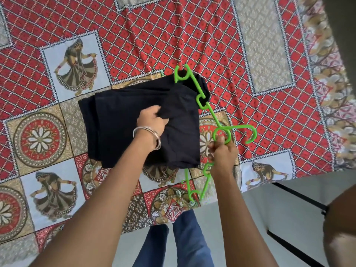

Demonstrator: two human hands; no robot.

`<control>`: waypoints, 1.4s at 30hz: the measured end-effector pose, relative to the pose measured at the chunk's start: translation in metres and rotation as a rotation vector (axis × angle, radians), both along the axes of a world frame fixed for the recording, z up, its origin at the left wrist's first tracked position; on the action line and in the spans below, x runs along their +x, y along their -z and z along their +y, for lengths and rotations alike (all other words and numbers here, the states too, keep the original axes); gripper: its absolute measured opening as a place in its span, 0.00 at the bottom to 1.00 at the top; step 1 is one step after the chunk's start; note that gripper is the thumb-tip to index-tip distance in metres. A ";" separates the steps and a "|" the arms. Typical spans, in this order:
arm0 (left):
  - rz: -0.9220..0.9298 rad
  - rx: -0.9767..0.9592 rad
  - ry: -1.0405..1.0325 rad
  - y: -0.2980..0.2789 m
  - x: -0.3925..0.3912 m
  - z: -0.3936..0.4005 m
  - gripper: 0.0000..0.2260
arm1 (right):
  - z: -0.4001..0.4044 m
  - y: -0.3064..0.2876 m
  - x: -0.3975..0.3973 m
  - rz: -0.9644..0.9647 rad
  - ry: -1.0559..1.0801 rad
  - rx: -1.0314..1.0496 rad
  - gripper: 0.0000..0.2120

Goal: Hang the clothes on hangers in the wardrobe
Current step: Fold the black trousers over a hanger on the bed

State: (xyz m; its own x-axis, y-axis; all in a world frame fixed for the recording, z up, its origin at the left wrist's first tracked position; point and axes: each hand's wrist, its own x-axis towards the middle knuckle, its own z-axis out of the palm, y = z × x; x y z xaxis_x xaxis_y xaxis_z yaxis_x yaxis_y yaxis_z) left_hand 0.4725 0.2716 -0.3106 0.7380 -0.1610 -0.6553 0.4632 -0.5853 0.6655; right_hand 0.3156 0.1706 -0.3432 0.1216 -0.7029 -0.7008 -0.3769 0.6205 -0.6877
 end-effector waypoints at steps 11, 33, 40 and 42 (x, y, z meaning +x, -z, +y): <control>-0.021 -0.310 0.078 -0.020 0.012 0.038 0.22 | -0.037 -0.005 0.066 -0.165 0.129 0.167 0.12; -0.289 0.118 -0.386 0.015 0.097 0.136 0.17 | 0.018 0.019 0.076 -0.183 -0.005 0.258 0.14; -0.190 0.336 -0.643 0.025 0.108 0.133 0.22 | 0.014 0.032 0.065 -0.166 0.066 0.324 0.19; -0.180 0.189 -0.603 0.028 0.119 0.134 0.22 | 0.013 0.031 0.067 -0.196 0.051 0.373 0.21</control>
